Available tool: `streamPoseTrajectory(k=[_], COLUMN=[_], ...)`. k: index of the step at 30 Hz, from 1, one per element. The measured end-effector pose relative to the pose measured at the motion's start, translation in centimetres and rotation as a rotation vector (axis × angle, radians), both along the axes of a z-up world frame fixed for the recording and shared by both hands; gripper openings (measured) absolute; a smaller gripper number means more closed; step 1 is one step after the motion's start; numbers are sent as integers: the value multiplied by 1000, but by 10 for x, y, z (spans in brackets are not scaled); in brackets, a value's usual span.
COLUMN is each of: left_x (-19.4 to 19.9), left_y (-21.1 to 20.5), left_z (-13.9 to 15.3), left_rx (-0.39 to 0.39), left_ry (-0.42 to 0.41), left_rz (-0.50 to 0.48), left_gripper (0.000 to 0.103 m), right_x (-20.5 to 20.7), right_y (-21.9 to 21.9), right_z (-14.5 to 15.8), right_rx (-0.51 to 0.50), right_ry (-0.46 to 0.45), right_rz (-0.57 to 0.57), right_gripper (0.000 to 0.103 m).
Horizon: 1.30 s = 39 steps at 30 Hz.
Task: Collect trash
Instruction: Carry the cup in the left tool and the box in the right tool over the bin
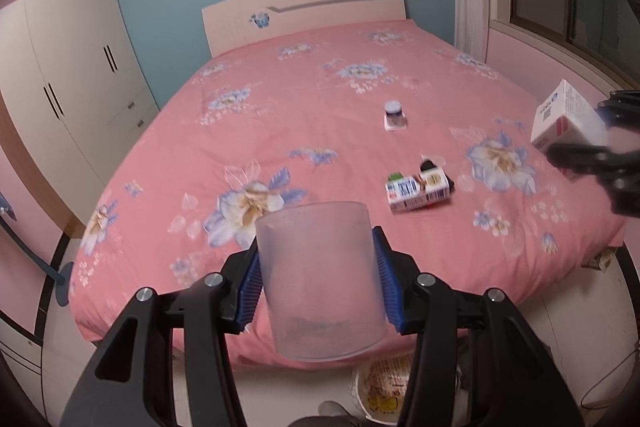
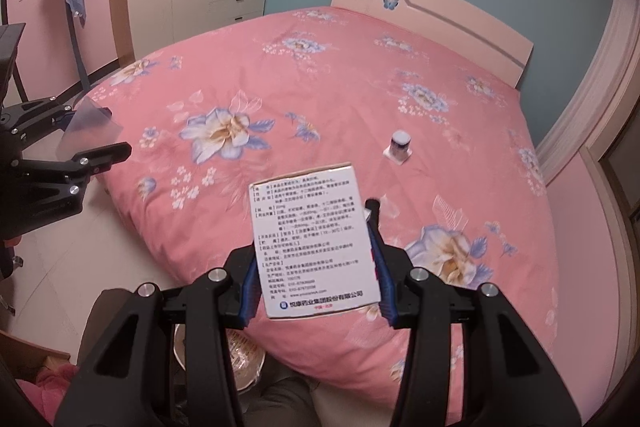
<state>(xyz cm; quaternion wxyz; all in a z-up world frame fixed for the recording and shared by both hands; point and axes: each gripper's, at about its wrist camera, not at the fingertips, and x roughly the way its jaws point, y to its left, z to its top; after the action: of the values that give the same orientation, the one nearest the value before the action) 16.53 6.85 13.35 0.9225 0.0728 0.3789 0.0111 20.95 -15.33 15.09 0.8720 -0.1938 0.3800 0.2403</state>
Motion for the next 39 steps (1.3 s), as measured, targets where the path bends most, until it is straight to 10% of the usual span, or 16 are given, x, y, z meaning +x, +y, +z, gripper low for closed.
streamPoseTrajectory(k=[39], left_x=[-50], left_y=[-25], left_z=[-322], left_rx=[-161], left_ry=[558], left_rz=[-99], left_gripper=[52], right_x=[-74], right_y=[32], right_z=[-347], right_rx=[-93], right_ry=[553], right_rz=[93], right_gripper=[47])
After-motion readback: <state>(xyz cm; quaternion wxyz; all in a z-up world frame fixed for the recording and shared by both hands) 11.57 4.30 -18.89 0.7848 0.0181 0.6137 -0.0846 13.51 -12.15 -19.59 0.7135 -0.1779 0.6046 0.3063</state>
